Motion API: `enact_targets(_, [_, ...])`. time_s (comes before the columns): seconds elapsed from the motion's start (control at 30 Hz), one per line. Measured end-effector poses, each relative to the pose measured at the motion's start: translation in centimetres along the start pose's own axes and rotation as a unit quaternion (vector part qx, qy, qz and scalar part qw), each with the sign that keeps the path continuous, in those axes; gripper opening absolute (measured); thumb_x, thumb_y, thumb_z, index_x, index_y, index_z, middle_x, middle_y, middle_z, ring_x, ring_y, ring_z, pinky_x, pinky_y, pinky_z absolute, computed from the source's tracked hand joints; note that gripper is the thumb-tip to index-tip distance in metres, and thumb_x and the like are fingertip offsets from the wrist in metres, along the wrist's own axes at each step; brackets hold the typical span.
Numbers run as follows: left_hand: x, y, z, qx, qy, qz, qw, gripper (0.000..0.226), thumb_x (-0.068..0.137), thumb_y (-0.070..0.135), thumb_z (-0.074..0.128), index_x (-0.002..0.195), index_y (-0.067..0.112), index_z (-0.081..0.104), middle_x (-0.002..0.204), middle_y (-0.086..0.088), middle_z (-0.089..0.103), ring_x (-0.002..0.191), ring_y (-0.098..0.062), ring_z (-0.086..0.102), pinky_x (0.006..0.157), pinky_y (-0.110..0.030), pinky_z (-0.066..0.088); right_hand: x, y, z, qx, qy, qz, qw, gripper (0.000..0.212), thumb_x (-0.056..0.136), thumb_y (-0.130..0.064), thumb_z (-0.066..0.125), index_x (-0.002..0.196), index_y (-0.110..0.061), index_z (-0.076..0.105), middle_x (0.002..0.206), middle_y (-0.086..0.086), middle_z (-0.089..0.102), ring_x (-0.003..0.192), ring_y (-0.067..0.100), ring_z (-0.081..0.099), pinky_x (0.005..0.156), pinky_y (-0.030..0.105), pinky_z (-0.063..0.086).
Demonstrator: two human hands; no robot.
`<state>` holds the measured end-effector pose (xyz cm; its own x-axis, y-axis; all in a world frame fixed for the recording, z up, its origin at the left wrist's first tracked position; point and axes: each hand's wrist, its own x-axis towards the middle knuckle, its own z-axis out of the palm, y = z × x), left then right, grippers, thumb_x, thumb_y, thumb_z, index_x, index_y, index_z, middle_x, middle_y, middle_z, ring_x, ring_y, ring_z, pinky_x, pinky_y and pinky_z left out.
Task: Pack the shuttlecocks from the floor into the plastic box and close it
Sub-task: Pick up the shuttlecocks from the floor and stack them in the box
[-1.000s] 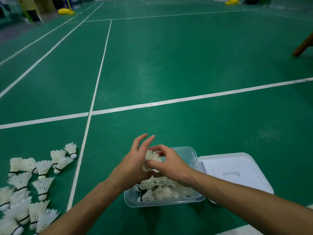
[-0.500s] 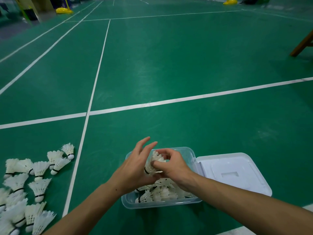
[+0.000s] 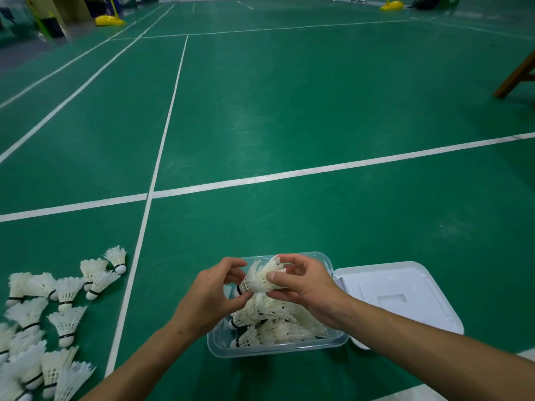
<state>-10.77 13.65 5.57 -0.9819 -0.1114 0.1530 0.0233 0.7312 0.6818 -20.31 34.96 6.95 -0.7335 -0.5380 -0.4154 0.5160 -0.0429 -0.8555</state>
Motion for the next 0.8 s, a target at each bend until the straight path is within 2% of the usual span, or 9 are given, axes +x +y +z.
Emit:
enact_targets(0.17, [-0.2, -0.4, -0.2, 0.001, -0.004, 0.03, 1.0, 0.057, 0.08, 0.028, 0.091, 0.129, 0.022, 0.063, 0.103, 0.02, 0.069, 0.096, -0.002, 0.068, 0.086, -0.027, 0.059, -0.6, 0.0, -0.3, -0.119, -0.031, -0.033, 0.992, 0.053, 0.08, -0.017, 0.092, 0.128, -0.018, 0.07, 0.133, 0.005, 0.063, 0.107, 0.024, 0.076, 0.087, 0.046, 0.065])
enact_targets(0.27, [-0.3, -0.9, -0.5, -0.002, -0.021, 0.041, 0.999, 0.054, 0.08, 0.025, 0.09, 0.127, 0.026, 0.064, 0.104, 0.02, 0.068, 0.095, -0.007, 0.068, 0.084, -0.03, 0.058, -0.5, -0.6, -0.8, -0.242, -0.042, -0.075, 0.967, 0.058, 0.077, -0.025, 0.095, 0.129, -0.024, 0.07, 0.121, -0.005, 0.07, 0.093, 0.009, 0.073, 0.083, 0.033, 0.064])
enact_targets(0.33, [-0.5, -1.3, -0.7, -0.001, -0.036, 0.056, 0.998, 0.052, 0.08, 0.025, 0.09, 0.124, 0.029, 0.066, 0.104, 0.02, 0.067, 0.095, -0.009, 0.068, 0.083, -0.029, 0.058, -0.2, -1.1, -1.2, -0.33, -0.062, -0.105, 0.936, 0.067, 0.074, -0.03, 0.098, 0.133, -0.025, 0.067, 0.117, -0.007, 0.069, 0.087, 0.005, 0.068, 0.082, 0.031, 0.063])
enact_targets(0.43, [-0.8, -1.7, -1.1, 0.014, -0.068, 0.07, 0.995, 0.049, 0.079, 0.028, 0.089, 0.122, 0.033, 0.067, 0.103, 0.02, 0.067, 0.094, -0.008, 0.067, 0.081, -0.027, 0.056, 0.0, -1.3, -1.6, -0.44, -0.1, -0.128, 0.883, 0.083, 0.071, -0.041, 0.097, 0.143, -0.036, 0.055, 0.121, -0.011, 0.062, 0.095, 0.009, 0.068, 0.088, 0.031, 0.062])
enact_targets(0.53, [-1.1, -2.0, -1.2, 0.047, -0.104, 0.082, 0.99, 0.043, 0.078, 0.036, 0.085, 0.117, 0.038, 0.066, 0.097, 0.021, 0.065, 0.087, -0.003, 0.064, 0.078, -0.032, 0.056, -0.3, -0.7, -1.5, -0.549, -0.115, -0.157, 0.813, 0.072, 0.076, -0.047, 0.092, 0.136, -0.041, 0.054, 0.121, -0.013, 0.062, 0.1, 0.006, 0.065, 0.089, 0.03, 0.058])
enact_targets(0.6, [-1.4, -2.0, -1.0, 0.119, -0.115, 0.103, 0.981, 0.039, 0.076, 0.048, 0.081, 0.111, 0.041, 0.065, 0.093, 0.023, 0.064, 0.085, 0.001, 0.058, 0.075, -0.034, 0.053, -0.7, 0.0, -1.1, -0.591, -0.125, -0.16, 0.781, 0.063, 0.077, -0.048, 0.09, 0.129, -0.041, 0.057, 0.12, -0.011, 0.063, 0.097, 0.007, 0.063, 0.086, 0.028, 0.055])
enact_targets(0.67, [-1.8, -2.0, -0.6, 0.214, -0.118, 0.125, 0.961, 0.044, 0.074, 0.065, 0.072, 0.112, 0.044, 0.064, 0.094, 0.027, 0.067, 0.088, -0.002, 0.056, 0.074, -0.032, 0.046, -1.1, 0.8, -0.8, -0.613, -0.141, -0.14, 0.765, 0.061, 0.078, -0.044, 0.09, 0.13, -0.034, 0.059, 0.122, -0.006, 0.062, 0.094, 0.009, 0.059, 0.082, 0.025, 0.051])
enact_targets(0.73, [-2.2, -2.1, -0.2, 0.277, -0.13, 0.137, 0.942, 0.05, 0.072, 0.071, 0.068, 0.114, 0.045, 0.064, 0.094, 0.029, 0.07, 0.088, -0.004, 0.057, 0.072, -0.03, 0.039, -1.3, 1.3, -0.5, -0.61, -0.152, -0.113, 0.769, 0.061, 0.082, -0.035, 0.089, 0.135, -0.025, 0.061, 0.123, -0.003, 0.063, 0.092, 0.012, 0.062, 0.08, 0.024, 0.052])
enact_targets(0.8, [-2.3, -1.9, 0.1, 0.301, -0.156, 0.13, 0.932, 0.049, 0.075, 0.068, 0.073, 0.118, 0.044, 0.065, 0.099, 0.026, 0.073, 0.091, -0.007, 0.057, 0.075, -0.032, 0.035, -1.1, 1.6, -0.4, -0.598, -0.154, -0.091, 0.781, 0.061, 0.084, -0.025, 0.086, 0.14, -0.019, 0.062, 0.121, 0.0, 0.066, 0.093, 0.016, 0.07, 0.082, 0.027, 0.058])
